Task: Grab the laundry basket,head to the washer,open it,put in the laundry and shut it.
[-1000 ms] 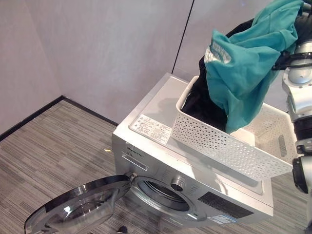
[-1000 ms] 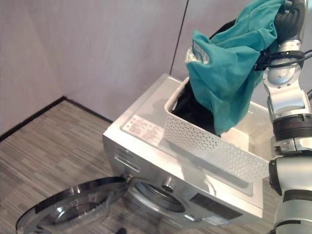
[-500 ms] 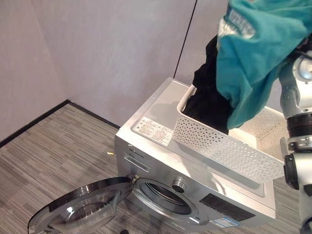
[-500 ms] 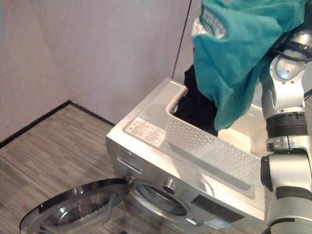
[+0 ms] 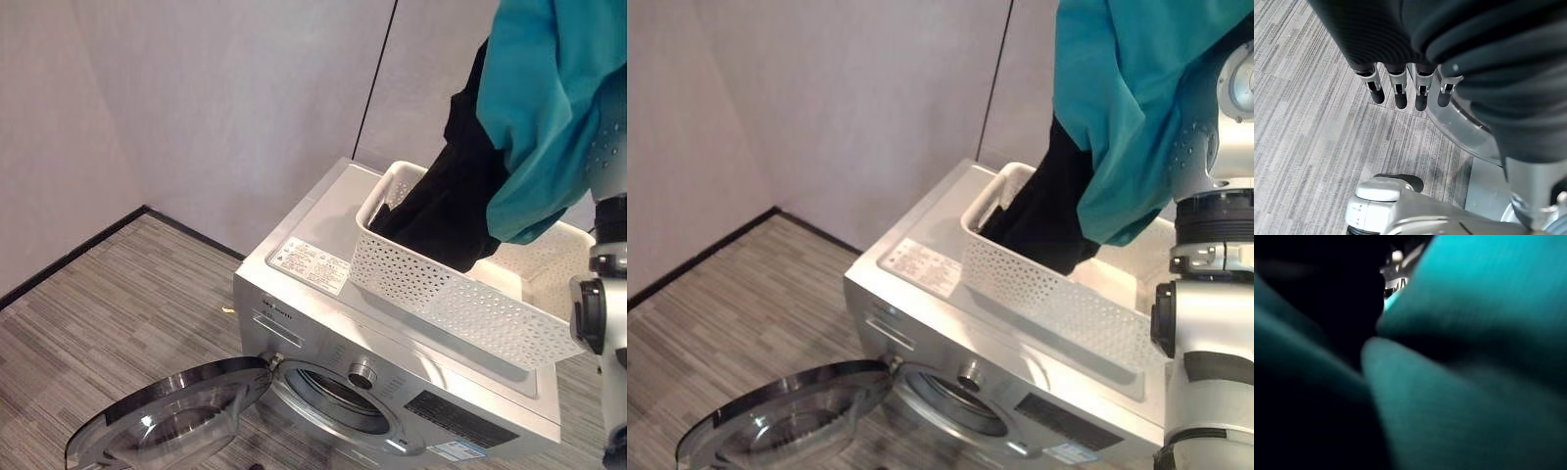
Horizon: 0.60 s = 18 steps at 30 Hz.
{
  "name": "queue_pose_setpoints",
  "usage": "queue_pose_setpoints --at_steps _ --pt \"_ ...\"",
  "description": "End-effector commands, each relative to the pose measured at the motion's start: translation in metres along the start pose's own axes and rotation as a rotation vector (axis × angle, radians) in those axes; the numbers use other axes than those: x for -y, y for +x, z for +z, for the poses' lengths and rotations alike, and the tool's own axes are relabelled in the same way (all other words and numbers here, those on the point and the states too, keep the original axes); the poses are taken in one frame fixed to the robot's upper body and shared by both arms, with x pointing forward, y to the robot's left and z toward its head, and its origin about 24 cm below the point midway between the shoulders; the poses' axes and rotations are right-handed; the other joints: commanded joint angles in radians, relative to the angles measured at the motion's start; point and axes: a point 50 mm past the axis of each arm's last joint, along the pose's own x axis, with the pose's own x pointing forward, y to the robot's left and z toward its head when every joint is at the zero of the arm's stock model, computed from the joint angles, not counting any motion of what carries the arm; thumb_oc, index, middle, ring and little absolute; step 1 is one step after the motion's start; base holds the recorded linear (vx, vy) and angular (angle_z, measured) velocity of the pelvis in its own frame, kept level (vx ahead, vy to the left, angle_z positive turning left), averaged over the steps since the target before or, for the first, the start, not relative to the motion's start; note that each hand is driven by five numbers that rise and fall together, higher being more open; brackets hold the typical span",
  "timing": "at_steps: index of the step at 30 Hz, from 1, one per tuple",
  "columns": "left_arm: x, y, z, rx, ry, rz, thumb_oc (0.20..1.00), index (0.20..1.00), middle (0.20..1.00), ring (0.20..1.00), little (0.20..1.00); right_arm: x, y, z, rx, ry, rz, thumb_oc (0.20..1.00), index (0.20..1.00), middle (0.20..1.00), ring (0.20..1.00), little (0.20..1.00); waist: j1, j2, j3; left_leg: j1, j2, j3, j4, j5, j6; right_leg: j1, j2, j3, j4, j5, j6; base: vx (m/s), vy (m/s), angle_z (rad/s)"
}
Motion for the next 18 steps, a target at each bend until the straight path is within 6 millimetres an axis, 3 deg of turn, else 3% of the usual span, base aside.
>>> queue_pose_setpoints --at_steps 1,4,8,12,16,17,18 --pt "-0.013 0.001 -0.005 -0.035 0.043 0.026 1.0 1.0 1.0 1.0 1.0 -0.022 0.031 0.045 0.11 0.117 0.023 0.2 0.2 0.2 0.2 0.2 0.009 -0.059 -0.038 -0.042 0.001 -0.015 -0.001 -0.023 0.014 0.052 -0.072 -0.004 0.004 -0.044 0.082 0.0 0.0 0.0" --pt "-0.014 0.002 -0.004 -0.035 0.046 0.029 1.0 1.0 1.0 1.0 1.0 -0.028 0.035 0.047 0.098 0.095 0.048 0.2 0.2 0.2 0.2 0.2 0.006 -0.061 -0.04 -0.043 0.001 -0.014 -0.001 -0.022 0.013 0.052 -0.074 -0.006 0.004 -0.044 0.083 0.0 0.0 0.0" --pt "-0.017 0.003 -0.002 -0.039 0.023 0.032 1.0 1.0 1.0 1.0 1.0 -0.04 0.027 0.02 -0.035 -0.028 0.268 0.2 0.2 0.2 0.2 0.2 -0.007 -0.071 -0.04 -0.04 0.004 -0.008 -0.001 -0.02 0.009 0.048 -0.073 -0.007 0.01 -0.043 0.082 0.0 0.0 0.0" --pt "-0.017 0.002 -0.009 -0.075 0.0 0.015 1.0 1.0 1.0 1.0 1.0 -0.037 0.015 0.002 -0.09 -0.164 0.408 0.2 0.2 0.2 0.2 0.2 -0.028 -0.07 -0.038 -0.03 0.009 0.003 -0.001 -0.022 0.008 0.048 -0.073 -0.002 0.027 -0.049 0.08 0.0 0.0 0.0" --pt "-0.014 0.0 -0.017 -0.102 -0.003 0.007 1.0 1.0 1.0 1.0 1.0 -0.029 -0.004 -0.009 -0.093 -0.135 0.424 0.2 0.2 0.2 0.2 0.2 -0.038 -0.066 -0.036 -0.018 0.012 0.007 -0.001 -0.027 0.01 0.05 -0.074 0.0 0.044 -0.057 0.078 0.01 0.005 -0.02" --pt "-0.014 0.0 -0.019 -0.112 -0.006 0.007 1.0 1.0 1.0 1.0 1.0 -0.02 -0.014 -0.014 -0.086 -0.162 0.431 0.376 0.376 0.376 0.376 0.376 -0.042 -0.064 -0.033 -0.014 0.012 0.009 -0.001 -0.029 0.012 0.05 -0.075 0.002 0.048 -0.059 0.078 0.0 0.0 0.0" --pt "-0.014 0.0 -0.02 -0.115 -0.008 0.004 1.0 1.0 1.0 1.0 1.0 -0.017 -0.017 -0.014 -0.077 -0.172 0.439 0.467 0.467 0.467 0.467 0.467 -0.043 -0.062 -0.032 -0.012 0.012 0.009 -0.001 -0.03 0.012 0.051 -0.075 0.002 0.048 -0.06 0.078 0.0 0.0 0.0"
